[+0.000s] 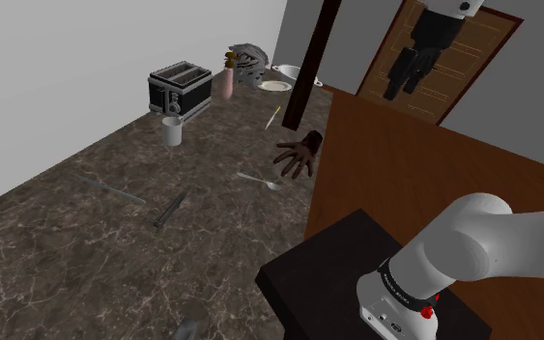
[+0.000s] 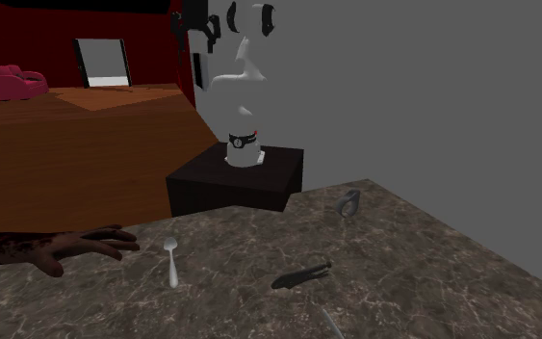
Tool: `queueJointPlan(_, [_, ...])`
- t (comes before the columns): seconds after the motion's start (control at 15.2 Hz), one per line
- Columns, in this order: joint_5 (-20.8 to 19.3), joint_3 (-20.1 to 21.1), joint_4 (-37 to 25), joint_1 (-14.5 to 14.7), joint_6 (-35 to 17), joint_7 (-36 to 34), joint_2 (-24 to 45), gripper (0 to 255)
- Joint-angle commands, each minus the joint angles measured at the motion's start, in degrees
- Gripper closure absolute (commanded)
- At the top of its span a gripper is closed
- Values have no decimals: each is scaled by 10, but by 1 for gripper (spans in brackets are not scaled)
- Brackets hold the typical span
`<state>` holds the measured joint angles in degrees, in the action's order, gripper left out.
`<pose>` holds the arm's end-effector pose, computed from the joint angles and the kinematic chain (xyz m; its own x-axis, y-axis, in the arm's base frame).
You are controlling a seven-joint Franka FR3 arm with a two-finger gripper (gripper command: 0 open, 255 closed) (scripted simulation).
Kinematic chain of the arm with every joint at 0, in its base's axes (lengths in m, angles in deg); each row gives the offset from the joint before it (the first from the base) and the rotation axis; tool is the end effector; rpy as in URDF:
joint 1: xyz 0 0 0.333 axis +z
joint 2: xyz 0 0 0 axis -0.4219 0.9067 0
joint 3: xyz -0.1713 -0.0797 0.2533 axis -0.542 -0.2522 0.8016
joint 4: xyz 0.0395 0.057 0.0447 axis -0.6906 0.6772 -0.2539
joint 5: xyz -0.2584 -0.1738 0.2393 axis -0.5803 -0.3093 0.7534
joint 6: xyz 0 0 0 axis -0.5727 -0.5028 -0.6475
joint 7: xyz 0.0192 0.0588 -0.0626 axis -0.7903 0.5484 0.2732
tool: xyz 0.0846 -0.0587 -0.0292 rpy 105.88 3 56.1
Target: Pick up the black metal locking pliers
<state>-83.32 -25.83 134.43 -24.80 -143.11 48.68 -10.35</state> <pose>0.2831 -0.0166 0.6339 0.9986 0.0525 -0.0024 0.0525 -0.9941 0.0947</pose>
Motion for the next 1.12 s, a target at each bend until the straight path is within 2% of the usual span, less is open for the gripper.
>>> queueJointPlan(0.0, [0, 0, 0, 0, 0, 0, 0, 0])
queueJointPlan(0.53, [67, 90, 117, 2, -109, -150, -13, 0])
queueJointPlan(1.06, [129, 194, 178, 5, -242, -299, 47, 0])
